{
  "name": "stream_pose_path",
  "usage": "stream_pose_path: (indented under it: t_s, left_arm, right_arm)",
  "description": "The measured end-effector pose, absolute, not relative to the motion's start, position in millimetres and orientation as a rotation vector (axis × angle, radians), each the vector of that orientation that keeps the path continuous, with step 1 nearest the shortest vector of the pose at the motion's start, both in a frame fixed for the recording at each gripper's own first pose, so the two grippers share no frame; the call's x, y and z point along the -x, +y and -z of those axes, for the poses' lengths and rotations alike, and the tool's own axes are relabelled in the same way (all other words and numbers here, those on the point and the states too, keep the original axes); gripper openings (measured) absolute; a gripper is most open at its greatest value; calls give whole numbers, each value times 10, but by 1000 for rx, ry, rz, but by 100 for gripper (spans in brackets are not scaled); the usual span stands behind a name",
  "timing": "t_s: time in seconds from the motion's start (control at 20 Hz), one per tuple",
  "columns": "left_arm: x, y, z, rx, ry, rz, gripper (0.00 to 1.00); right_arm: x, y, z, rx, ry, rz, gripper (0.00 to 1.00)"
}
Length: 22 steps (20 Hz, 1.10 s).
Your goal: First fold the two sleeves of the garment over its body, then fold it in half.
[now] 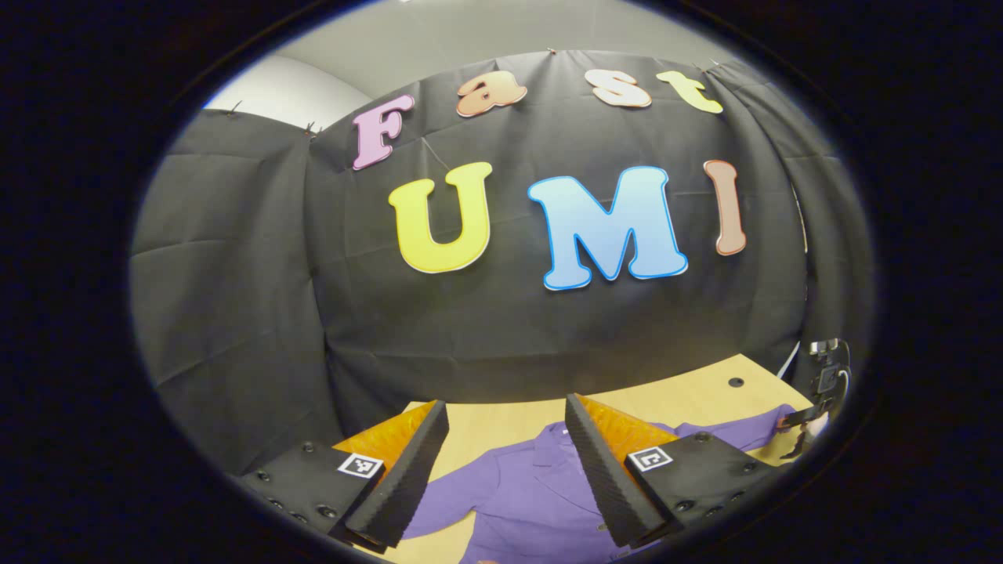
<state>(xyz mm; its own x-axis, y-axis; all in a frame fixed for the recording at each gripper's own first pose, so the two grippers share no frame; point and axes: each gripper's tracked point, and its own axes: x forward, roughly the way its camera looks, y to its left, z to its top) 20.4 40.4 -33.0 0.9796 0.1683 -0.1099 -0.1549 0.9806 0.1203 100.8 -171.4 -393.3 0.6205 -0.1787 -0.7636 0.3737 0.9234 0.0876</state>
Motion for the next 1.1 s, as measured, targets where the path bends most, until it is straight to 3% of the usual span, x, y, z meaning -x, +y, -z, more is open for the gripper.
stream_pose_path:
  t_s: [0.4, 1.1]
  left_arm:
    - [12, 841, 325, -84, 104, -195, 100]
    - [547, 2033, 441, -59, 108, -291, 100]
  right_arm:
    - [-1240, -809, 3324, -227, 758, 160, 1]
    - [-1288, 1089, 2909, -315, 716, -67, 1]
